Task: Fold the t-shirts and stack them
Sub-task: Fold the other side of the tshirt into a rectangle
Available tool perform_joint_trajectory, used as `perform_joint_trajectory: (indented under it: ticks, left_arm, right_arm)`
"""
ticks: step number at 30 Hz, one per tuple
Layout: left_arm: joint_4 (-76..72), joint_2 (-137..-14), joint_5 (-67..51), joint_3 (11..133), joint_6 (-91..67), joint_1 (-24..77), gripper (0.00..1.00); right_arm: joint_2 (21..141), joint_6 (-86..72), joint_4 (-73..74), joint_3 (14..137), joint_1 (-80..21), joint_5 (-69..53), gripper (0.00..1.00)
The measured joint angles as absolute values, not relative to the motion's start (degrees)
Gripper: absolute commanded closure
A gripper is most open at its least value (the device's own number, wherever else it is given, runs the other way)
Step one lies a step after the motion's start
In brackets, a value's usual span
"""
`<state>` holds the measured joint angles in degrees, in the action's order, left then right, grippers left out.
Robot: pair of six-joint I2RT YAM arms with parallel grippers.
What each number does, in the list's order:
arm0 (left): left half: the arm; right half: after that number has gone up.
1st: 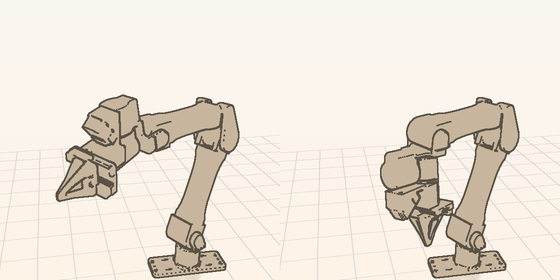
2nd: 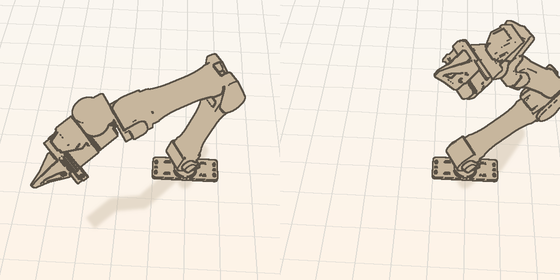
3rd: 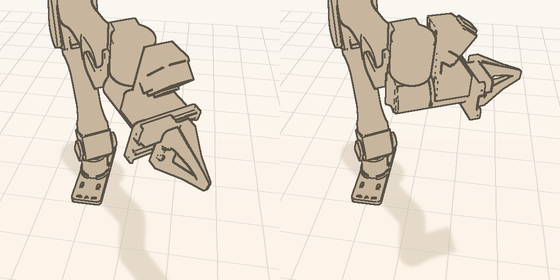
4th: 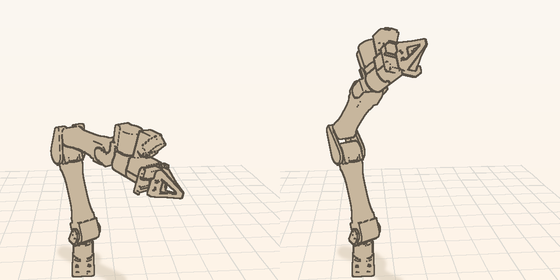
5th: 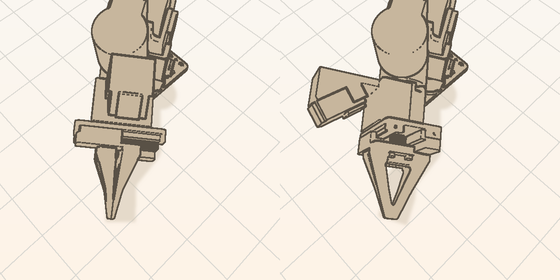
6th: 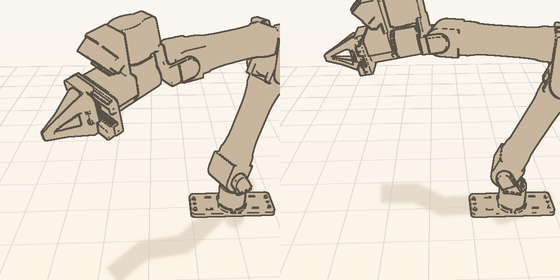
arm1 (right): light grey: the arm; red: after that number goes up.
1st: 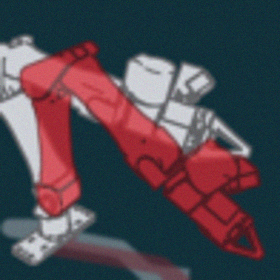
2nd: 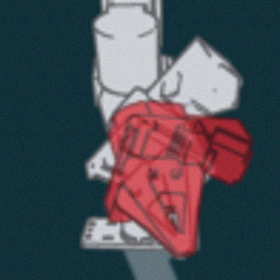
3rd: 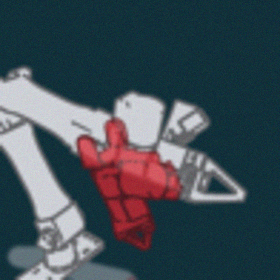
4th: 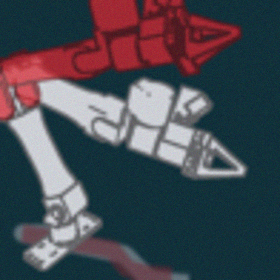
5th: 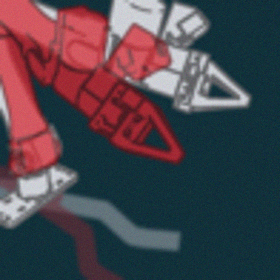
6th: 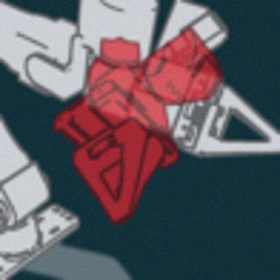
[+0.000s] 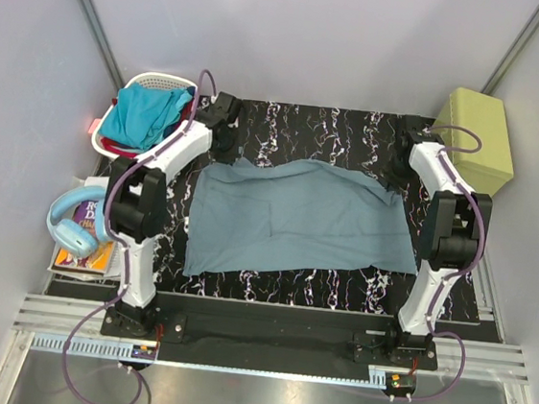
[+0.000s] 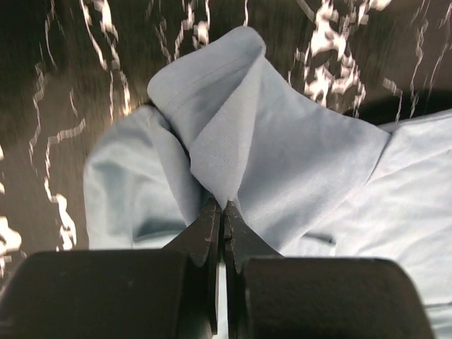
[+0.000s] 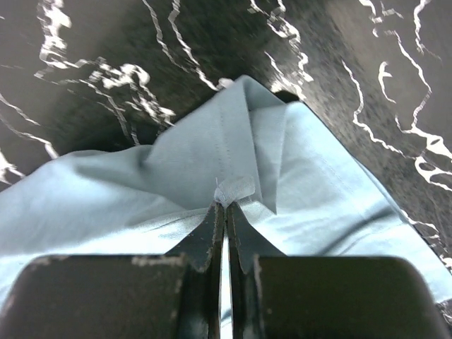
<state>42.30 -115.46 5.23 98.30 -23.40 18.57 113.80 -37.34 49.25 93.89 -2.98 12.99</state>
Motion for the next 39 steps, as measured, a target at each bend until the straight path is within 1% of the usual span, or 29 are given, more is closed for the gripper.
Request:
perform_joint_trajectory:
  ticks: [6, 13, 18, 25, 39]
  left_arm:
    - [42.09, -108.51, 6.52, 91.11, -24.67, 19.99, 1.00]
    - [41.28, -97.65, 9.45, 83.83, -25.58, 20.03, 1.00]
    - [40.53, -92.18, 10.94, 78.48, -26.09, 20.88, 1.00]
    - [40.21, -91.74, 11.22, 71.16, -26.92, 22.74, 1.00]
    - [38.04, -92.64, 11.22, 66.81, -28.56, 25.67, 1.00]
  right_arm:
    - [110.48, -37.34, 48.49, 89.91, -2.94, 14.09, 1.00]
    - [106.00, -37.34, 47.11, 87.09, -2.94, 15.73, 1.00]
    - [105.16, -37.39, 46.74, 84.07, -2.94, 16.91, 1.00]
    - [105.16, -37.39, 46.68, 82.13, -2.94, 17.52, 1.00]
    - [105.16, -38.24, 47.27, 77.93, -2.94, 20.56, 1.00]
